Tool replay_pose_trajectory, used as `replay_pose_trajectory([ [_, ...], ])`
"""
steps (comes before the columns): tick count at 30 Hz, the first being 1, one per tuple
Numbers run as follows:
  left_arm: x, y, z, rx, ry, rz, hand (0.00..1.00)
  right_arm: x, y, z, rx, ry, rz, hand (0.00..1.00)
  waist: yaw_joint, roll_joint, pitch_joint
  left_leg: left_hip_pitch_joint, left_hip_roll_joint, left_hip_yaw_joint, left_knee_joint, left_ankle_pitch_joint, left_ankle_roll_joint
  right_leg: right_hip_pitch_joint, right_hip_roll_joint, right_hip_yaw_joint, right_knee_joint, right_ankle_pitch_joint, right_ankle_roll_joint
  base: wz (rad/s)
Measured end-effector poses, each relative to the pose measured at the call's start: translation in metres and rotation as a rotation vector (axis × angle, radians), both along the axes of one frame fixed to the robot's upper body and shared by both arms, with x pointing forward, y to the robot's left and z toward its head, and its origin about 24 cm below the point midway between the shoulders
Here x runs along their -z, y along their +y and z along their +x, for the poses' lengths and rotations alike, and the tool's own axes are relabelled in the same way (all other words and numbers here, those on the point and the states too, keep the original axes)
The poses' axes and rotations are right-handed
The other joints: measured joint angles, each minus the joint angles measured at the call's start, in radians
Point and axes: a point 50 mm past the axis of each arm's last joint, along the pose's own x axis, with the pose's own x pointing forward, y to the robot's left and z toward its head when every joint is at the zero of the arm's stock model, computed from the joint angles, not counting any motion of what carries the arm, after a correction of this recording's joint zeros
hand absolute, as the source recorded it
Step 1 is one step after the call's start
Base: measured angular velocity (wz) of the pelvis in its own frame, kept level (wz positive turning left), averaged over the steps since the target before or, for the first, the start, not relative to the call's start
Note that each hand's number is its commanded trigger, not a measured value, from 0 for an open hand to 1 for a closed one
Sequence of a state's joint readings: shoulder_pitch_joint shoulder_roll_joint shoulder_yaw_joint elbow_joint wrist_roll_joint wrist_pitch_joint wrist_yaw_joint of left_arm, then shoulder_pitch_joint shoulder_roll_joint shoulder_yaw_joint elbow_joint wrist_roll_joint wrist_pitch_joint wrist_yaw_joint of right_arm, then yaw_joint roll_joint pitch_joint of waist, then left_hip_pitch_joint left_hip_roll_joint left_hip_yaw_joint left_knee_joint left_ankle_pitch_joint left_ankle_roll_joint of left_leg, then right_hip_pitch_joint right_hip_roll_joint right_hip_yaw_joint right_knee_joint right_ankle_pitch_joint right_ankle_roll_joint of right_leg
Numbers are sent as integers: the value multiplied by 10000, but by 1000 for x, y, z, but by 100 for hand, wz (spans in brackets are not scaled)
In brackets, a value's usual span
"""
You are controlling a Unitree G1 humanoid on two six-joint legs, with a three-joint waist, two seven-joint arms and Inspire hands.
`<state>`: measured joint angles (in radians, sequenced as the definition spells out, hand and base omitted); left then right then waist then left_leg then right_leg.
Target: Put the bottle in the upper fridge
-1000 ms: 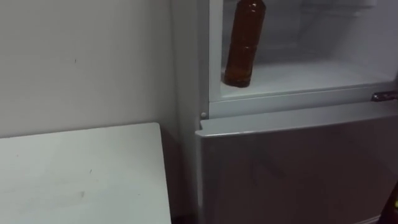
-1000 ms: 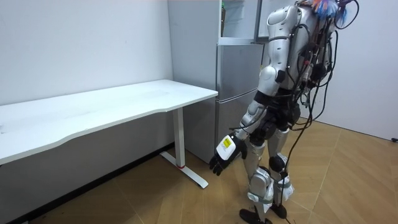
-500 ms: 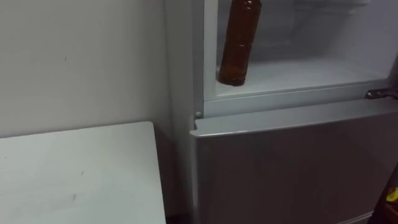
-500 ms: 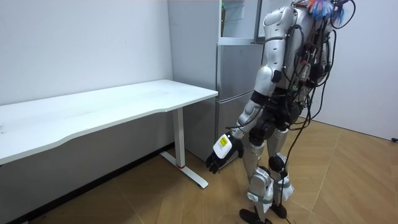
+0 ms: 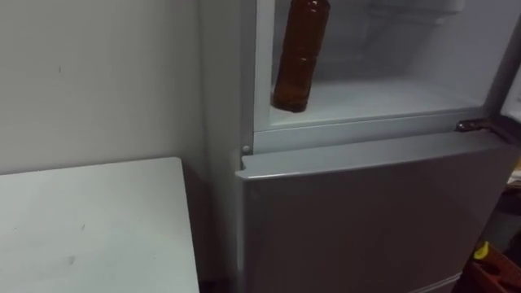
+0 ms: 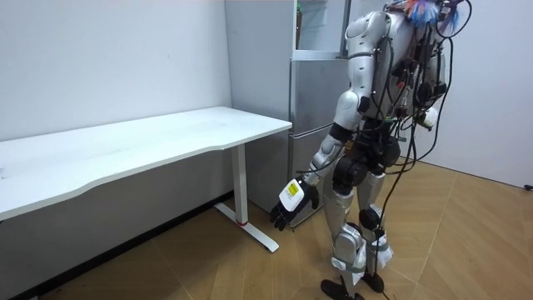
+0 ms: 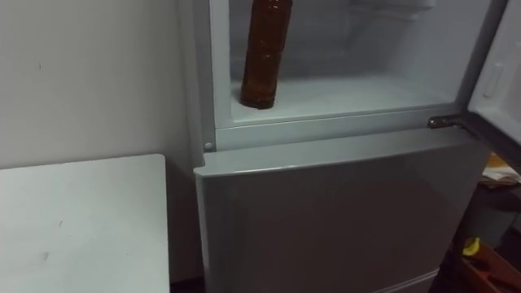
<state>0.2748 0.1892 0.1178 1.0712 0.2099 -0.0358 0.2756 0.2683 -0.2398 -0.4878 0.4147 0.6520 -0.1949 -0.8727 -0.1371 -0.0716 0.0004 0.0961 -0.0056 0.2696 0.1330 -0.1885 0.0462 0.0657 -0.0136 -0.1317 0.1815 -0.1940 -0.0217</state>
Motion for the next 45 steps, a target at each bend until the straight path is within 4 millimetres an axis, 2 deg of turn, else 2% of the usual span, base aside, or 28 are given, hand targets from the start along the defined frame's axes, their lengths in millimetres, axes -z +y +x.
replay_pose_trajectory([
  [3,-1,2,2,-8,-131,51,0,-16,-10,0,616,-263,-729,0,12,-70,-33,-53,-12,25,-17,0,1,-112,21,-56,54,-16,15,-2],
  [6,-2,3,1,-90,-196,66,0,-42,-16,6,792,-926,-1603,0,5,-55,-33,-148,-19,49,-15,1,3,-220,16,-45,72,-9,18,-5],
  [11,-3,6,-1,-303,-149,118,0,-88,-29,25,357,-1290,-3714,0,-46,-105,-36,-146,-35,45,-19,0,7,-227,21,-3,83,-8,18,-2],
  [14,-3,5,-2,-302,-66,134,0,-109,-33,36,551,-1891,-4357,0,-72,-195,-33,-145,-18,36,-19,0,6,-224,21,-8,73,-8,16,0],
  [18,-3,6,-4,-323,-18,167,0,-129,-33,40,550,-2610,-4972,0,-45,-320,-17,-141,-6,35,-19,0,2,-203,31,-35,49,-10,13,0],
  [20,-2,6,-6,-343,47,155,0,-145,-28,42,484,-2735,-5852,0,-3,-337,-15,-143,-20,33,-29,-1,3,-204,27,-44,41,-12,16,0],
  [28,-3,8,-12,-640,155,327,0,-161,-19,47,561,-2934,-6632,0,57,-298,11,-160,-74,30,-48,-3,8,-451,-29,18,454,-197,37,-3],
  [35,-2,7,-18,-705,370,366,0,-166,-3,63,-613,-2467,-7078,0,-20,-286,17,-131,-78,31,13,0,6,-454,-59,-62,576,-225,27,0],
  [45,-3,10,-24,-915,473,473,0,-168,2,69,-1369,-2053,-7219,0,14,-302,26,-51,-91,27,27,2,7,-471,-117,-93,796,-347,28,0],
])
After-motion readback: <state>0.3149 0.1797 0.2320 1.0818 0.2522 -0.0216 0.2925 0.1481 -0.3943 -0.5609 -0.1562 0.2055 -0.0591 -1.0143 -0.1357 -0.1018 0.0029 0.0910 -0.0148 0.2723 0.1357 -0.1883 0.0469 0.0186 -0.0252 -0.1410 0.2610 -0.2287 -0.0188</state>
